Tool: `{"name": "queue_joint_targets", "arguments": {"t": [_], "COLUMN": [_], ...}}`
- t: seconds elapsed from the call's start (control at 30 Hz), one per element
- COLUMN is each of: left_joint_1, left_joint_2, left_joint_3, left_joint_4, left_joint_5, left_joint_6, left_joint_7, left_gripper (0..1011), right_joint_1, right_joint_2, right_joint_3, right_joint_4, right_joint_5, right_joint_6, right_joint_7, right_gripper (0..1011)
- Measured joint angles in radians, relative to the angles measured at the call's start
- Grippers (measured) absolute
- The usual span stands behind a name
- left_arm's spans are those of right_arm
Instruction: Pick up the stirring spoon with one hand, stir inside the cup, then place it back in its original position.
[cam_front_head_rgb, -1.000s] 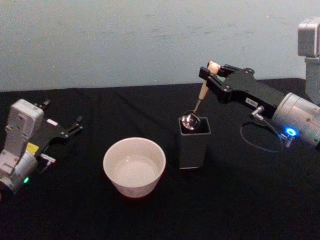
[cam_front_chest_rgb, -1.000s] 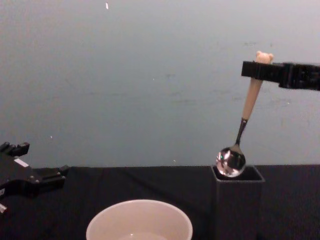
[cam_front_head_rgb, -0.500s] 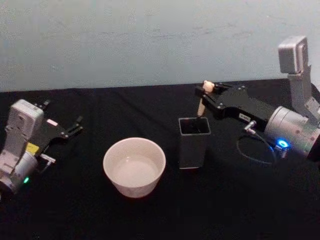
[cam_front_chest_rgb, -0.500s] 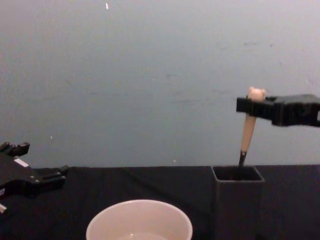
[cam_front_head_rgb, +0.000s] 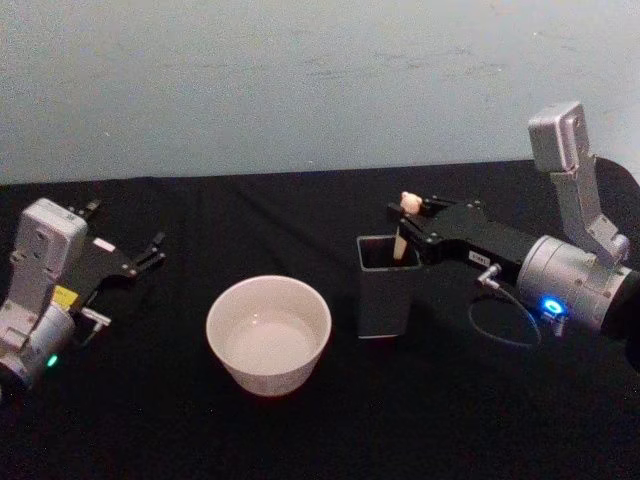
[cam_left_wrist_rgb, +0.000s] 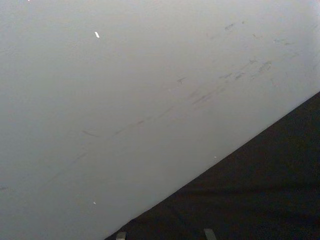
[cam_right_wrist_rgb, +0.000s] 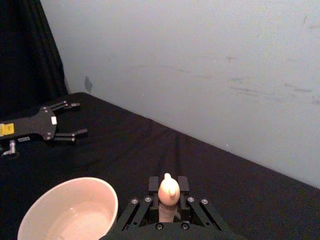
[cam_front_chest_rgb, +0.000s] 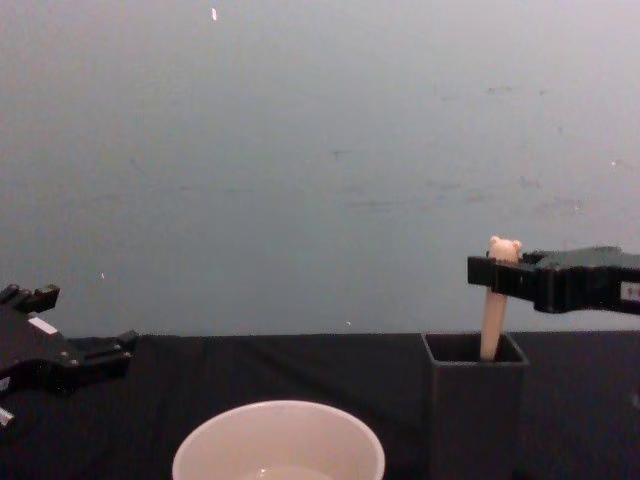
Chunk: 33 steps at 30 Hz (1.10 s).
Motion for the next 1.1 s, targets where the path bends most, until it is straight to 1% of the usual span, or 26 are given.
{"name": "queue_joint_targets", "arguments": {"t": [0.2, 0.67, 1.1], "left_joint_1": [0.0, 0.0, 0.0], "left_joint_2": [0.0, 0.0, 0.0], "left_joint_3": [0.0, 0.0, 0.0], "left_joint_4": [0.0, 0.0, 0.0], "left_joint_5": [0.0, 0.0, 0.0], "left_joint_6": [0.0, 0.0, 0.0], "left_joint_7": [0.0, 0.0, 0.0], "left_gripper": [1001, 1001, 1001], "right_joint_1": [-0.003, -0.003, -0.001], "right_joint_2": [-0.013, -0.03, -0.035], "right_joint_3": [0.002, 0.007, 0.008], "right_joint_4": [0.016, 0.039, 0.045], "right_joint_5": [-0.006, -0.02, -0.033], "right_joint_6": [0.006, 0.019, 0.031], "right_joint_7": [-0.003, -0.007, -0.008], "right_gripper": [223, 223, 223]}}
